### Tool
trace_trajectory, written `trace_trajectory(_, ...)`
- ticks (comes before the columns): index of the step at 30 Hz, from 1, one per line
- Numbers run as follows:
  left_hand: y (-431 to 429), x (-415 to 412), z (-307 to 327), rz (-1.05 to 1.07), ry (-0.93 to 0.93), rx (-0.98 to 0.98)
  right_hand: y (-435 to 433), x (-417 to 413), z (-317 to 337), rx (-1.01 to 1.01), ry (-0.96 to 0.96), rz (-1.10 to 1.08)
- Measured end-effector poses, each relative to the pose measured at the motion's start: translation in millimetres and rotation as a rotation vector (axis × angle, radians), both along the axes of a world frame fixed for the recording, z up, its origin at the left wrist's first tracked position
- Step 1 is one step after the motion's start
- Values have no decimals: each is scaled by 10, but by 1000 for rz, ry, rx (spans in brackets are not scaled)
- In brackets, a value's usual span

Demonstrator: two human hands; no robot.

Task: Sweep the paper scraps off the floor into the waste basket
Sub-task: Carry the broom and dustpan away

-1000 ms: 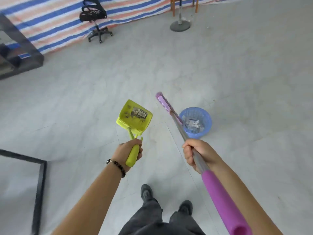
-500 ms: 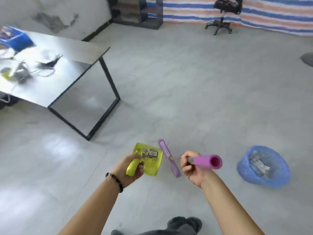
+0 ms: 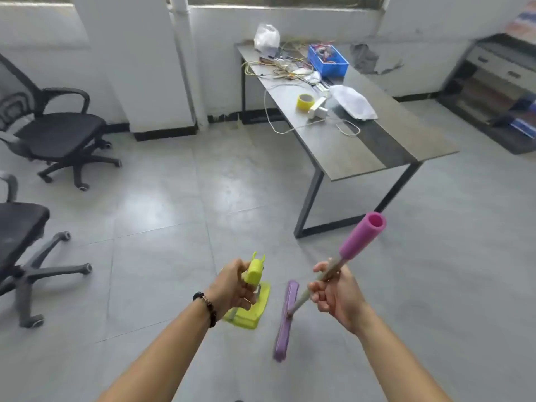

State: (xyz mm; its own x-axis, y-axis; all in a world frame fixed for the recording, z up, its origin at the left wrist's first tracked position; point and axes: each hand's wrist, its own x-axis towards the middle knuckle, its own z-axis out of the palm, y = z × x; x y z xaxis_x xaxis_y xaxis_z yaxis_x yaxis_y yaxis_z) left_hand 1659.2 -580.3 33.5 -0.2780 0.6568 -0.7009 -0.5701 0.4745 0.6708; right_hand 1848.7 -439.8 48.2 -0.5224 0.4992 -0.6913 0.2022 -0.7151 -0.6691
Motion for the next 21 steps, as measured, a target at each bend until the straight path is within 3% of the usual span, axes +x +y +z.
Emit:
trace_trajectory(5,-302,-1374,218,112,357,81,11,-1578,206,121,107,241)
trace_trajectory(10,-258,-2642,292,283,691,-27,148,-3120,169,367,46,455)
trace_trajectory(15,24,-4057,356,354,908,-146,424,-4650,156,520,66,595)
trace_trajectory(21,201,-5570,763,390,1086,-187,609,-6345,443,863,-5,762)
